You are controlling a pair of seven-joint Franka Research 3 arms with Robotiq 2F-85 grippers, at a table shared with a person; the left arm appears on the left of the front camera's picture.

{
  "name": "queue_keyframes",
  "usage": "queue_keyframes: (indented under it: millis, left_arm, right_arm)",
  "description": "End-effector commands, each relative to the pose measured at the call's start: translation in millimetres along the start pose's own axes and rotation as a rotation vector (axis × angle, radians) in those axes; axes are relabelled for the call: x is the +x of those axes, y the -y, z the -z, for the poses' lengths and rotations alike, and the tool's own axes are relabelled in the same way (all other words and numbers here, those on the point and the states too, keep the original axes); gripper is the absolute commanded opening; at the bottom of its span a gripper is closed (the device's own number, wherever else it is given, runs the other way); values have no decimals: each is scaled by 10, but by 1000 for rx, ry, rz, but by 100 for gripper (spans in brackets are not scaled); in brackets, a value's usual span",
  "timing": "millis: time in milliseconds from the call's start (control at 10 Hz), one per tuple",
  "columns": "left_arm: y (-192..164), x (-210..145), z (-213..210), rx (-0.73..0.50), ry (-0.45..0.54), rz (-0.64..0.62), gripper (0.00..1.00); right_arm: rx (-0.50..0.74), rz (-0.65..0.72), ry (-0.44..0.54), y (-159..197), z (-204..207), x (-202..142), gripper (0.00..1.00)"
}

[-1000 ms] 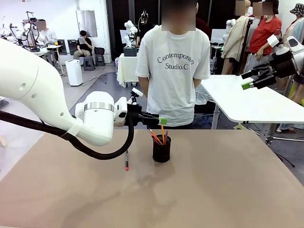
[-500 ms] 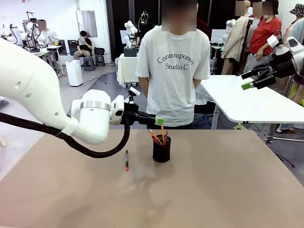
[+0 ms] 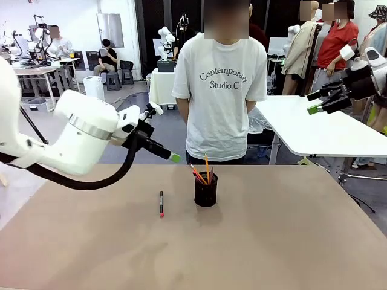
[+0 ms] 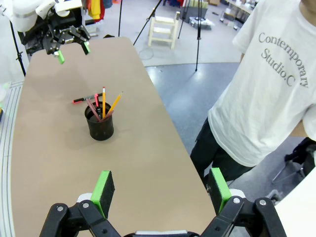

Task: Place the pens into the pen holder.
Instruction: Pick up a writing instrument from the table and place it into the Pen holder.

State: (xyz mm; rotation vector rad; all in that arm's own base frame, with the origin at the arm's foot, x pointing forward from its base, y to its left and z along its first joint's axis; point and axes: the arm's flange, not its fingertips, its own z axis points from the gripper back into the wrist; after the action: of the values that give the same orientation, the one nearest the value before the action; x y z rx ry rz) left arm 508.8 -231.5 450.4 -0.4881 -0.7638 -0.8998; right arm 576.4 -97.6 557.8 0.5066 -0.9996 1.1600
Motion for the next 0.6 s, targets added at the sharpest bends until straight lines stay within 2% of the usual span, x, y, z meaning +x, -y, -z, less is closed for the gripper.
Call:
queue_keyframes:
  millis: [0, 100, 200, 400, 500]
  left_arm:
    - [203, 79, -36, 156, -232, -162, 100]
    - [203, 111, 0, 183, -285, -195, 100]
    - [193, 143, -9, 265, -380, -159, 100]
    - [237, 163, 112, 235, -501, -227, 100]
    - [235, 162, 190, 213, -517, -258, 100]
  right_arm:
    - [8, 18, -19, 7, -1, 49, 100]
    - [8, 18, -19, 7, -1, 49, 100]
    - [8, 18, -19, 7, -1, 49, 100]
    - [8, 18, -19, 7, -1, 49, 100]
    - [8, 18, -19, 7, -1, 49, 100]
